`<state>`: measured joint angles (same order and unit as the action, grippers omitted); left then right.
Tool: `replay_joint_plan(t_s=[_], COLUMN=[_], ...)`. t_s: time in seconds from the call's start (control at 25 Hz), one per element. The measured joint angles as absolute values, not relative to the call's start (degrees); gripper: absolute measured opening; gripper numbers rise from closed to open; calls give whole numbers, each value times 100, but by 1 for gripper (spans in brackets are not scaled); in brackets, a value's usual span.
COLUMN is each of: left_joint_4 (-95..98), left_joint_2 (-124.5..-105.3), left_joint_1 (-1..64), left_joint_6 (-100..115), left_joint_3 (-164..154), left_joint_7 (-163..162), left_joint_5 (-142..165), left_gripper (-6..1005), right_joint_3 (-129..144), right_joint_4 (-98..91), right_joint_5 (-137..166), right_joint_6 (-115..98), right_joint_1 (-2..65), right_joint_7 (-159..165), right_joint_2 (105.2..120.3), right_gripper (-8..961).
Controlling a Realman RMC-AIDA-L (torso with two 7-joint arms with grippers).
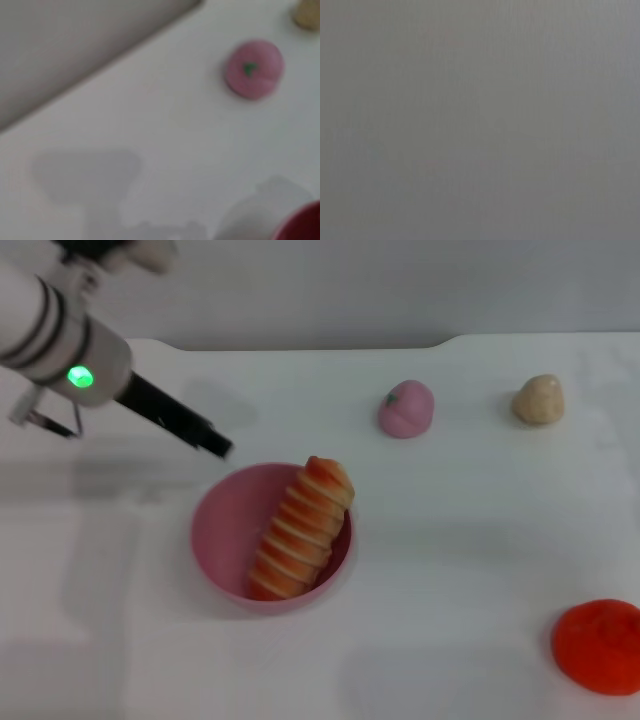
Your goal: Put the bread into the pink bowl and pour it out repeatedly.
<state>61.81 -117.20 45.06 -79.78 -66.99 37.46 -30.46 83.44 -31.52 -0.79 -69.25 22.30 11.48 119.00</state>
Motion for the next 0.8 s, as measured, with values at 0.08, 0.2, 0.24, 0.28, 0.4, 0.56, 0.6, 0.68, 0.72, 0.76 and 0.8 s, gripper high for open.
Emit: replay_joint_plan(t_s=[0.08,0.2,0.24,0.28,0.4,0.56,0.6,0.68,0.72,0.76,0.8], left_joint_4=[6486,6864,6864,7340,7677,7896,7896,7809,7785,7785,7785], left_joint_2=[-11735,-11748,-11748,-11766,-11775,-11787,-11787,-11802,-11806,-11806,-11806], left_joint_1=[4459,4365,4365,4143,3841,2794,2794,2187,1966,1966,1966], left_joint_6=[-8024,-7993,-7993,-7728,-7320,-5616,-5616,-4682,-4364,-4364,-4364], left_joint_3=[-6447,-6140,-6140,-5929,-5923,-6147,-6147,-6644,-6884,-6884,-6884], left_joint_7=[3754,3785,3785,3864,4048,5354,5354,6631,7119,7119,7119], left_joint_5=[-2952,-2960,-2960,-3272,-3761,-6176,-6176,-7829,-8388,-8388,-8388], left_gripper=[539,535,535,535,535,534,534,534,534,534,534], right_joint_3=[8351,8367,8369,8374,8389,8502,8551,8656,8690,8716,8719], right_joint_4=[-3132,-3117,-3115,-3114,-3107,-3085,-3070,-3020,-2990,-2963,-2945], right_joint_5=[-79,-79,-79,-79,-65,-39,-39,-46,-54,-61,-63], right_joint_6=[-6925,-6925,-6925,-6925,-6926,-6925,-6926,-6921,-6905,-6886,-6872], right_joint_1=[2241,2248,2248,2248,2237,2218,2217,2232,2247,2260,2266], right_joint_7=[1149,1154,1161,1185,1311,1395,1396,1396,1397,1397,1397], right_joint_2=[11900,11900,11900,11900,11900,11909,11911,11913,11913,11913,11913], right_gripper=[428,428,428,428,428,428,428,428,428,429,429])
